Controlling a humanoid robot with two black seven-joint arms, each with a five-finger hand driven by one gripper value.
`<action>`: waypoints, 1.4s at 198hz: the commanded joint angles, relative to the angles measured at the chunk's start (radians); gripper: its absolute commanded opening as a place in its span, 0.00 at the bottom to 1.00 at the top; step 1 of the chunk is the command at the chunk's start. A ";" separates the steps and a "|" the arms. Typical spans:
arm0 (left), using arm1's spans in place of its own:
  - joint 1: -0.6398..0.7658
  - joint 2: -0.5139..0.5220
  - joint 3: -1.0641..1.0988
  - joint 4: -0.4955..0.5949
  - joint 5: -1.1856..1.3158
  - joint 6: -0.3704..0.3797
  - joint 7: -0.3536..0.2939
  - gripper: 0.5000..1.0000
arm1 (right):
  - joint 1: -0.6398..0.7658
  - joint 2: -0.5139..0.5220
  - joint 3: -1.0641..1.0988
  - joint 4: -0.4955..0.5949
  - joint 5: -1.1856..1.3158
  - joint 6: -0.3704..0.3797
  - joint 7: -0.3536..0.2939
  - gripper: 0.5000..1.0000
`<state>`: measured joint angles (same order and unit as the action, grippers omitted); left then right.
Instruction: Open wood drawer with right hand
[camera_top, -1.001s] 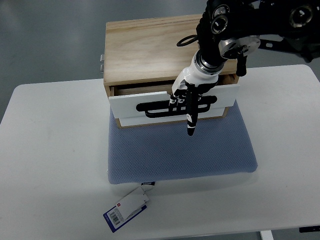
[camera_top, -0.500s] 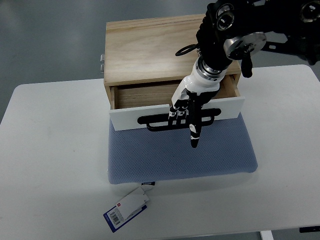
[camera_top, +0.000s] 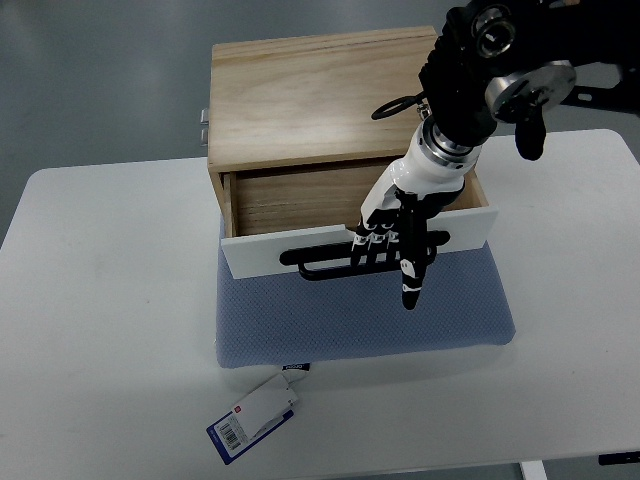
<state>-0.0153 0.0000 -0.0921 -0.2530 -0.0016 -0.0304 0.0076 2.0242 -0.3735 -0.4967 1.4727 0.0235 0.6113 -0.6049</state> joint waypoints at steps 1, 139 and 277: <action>0.000 0.000 0.000 0.000 0.000 0.000 0.000 1.00 | 0.010 -0.005 0.001 0.009 0.010 0.000 0.001 0.89; 0.000 0.000 0.000 0.000 0.000 0.001 0.000 1.00 | 0.108 -0.177 0.219 -0.055 0.107 0.000 0.016 0.89; 0.000 0.000 0.003 -0.003 0.002 0.000 0.002 1.00 | -0.822 -0.259 1.213 -0.719 0.105 -0.042 0.415 0.89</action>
<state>-0.0150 0.0000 -0.0869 -0.2563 0.0003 -0.0305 0.0094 1.3485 -0.6880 0.5715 0.8436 0.1291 0.6068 -0.2730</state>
